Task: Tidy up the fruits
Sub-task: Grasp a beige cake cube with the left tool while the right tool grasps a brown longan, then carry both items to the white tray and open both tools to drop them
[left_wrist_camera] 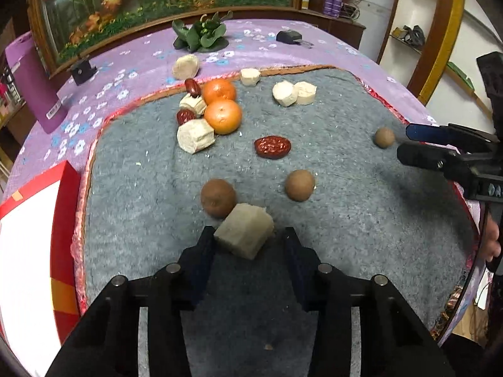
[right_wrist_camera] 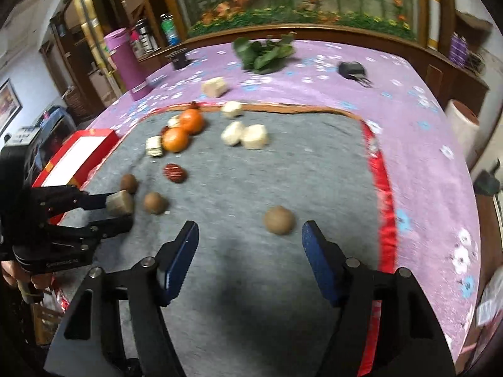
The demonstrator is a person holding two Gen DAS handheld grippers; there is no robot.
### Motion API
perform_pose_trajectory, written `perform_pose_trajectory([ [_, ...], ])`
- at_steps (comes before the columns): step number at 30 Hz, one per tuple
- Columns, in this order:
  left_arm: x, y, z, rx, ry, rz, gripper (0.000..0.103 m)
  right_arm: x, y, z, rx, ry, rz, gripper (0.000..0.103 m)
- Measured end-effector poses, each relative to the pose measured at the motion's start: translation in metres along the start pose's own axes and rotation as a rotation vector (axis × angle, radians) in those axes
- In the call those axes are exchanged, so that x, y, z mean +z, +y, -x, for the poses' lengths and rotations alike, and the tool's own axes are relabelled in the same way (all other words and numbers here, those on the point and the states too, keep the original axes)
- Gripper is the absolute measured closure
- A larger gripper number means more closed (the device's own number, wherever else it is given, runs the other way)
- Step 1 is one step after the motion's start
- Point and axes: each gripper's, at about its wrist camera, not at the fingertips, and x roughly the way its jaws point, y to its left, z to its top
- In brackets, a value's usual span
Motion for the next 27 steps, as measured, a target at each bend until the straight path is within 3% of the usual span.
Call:
perform_pose_trajectory([
  [2, -0.001, 0.001, 0.001, 0.006, -0.004, -0.004, 0.069, 0.002, -0.008, -0.004, -0.015, 0.004, -0.026, 0.034],
  [6, -0.002, 0.003, 0.002, -0.005, -0.008, -0.005, 0.069, 0.011, -0.012, -0.019, -0.009, 0.023, -0.069, 0.038],
  [8, -0.003, 0.004, 0.003, -0.013, -0.009, -0.004, 0.071, 0.013, -0.01, -0.032, -0.035, 0.056, -0.077, 0.053],
  [10, -0.005, 0.007, 0.006, -0.029, -0.013, 0.006, 0.074, 0.013, -0.008, -0.032, -0.053, 0.035, -0.082, 0.059],
  [13, -0.007, 0.012, 0.009, -0.041, -0.021, 0.036, 0.074, 0.01, -0.007, -0.032, -0.124, 0.028, -0.081, 0.08],
  [16, -0.011, 0.017, 0.012, -0.042, -0.033, 0.058, 0.074, 0.009, -0.002, -0.03, -0.149, 0.027, -0.062, 0.08],
  [22, -0.02, 0.03, 0.033, -0.039, -0.089, 0.124, 0.074, 0.009, 0.015, -0.026, 0.015, 0.028, -0.128, 0.079],
  [27, -0.037, 0.059, 0.075, 0.059, -0.171, 0.217, 0.074, 0.013, 0.076, -0.027, 0.165, -0.003, -0.046, 0.079],
])
